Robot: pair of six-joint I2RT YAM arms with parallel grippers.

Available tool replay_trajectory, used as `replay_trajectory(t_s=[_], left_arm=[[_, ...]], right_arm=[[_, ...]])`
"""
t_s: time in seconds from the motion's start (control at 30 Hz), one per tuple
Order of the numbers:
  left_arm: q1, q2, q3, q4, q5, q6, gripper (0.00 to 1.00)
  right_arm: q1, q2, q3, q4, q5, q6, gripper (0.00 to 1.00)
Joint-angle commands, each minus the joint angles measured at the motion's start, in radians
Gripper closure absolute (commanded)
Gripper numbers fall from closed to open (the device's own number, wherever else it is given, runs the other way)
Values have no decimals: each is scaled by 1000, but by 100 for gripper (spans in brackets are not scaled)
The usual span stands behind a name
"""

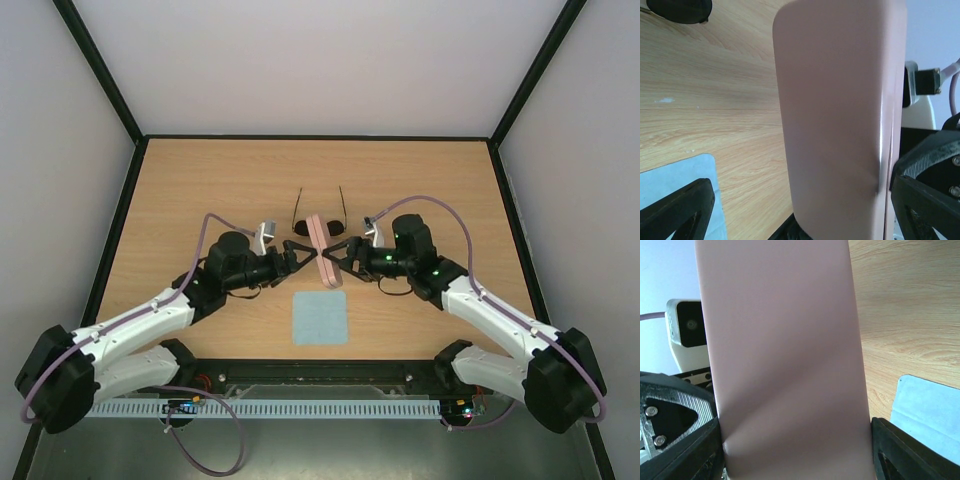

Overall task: Organize the sunglasses
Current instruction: Open the sunglasses case.

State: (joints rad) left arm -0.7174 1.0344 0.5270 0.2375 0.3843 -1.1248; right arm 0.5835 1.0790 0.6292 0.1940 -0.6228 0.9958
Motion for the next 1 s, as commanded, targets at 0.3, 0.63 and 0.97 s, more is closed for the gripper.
replay_trajectory(t_s=[0.3,0.63,0.97], left_arm=[[-19,71,37,139,-34,-34,1],[-31,55,8,92,-74,-24,0],[-31,39,-18,38,-110,0,1]], right_arm=[[-2,-56,-57,78,-55,17,40],[-20,-111,-47,82,-55,35,42],[-47,-149,-21,58,-84,30,42]])
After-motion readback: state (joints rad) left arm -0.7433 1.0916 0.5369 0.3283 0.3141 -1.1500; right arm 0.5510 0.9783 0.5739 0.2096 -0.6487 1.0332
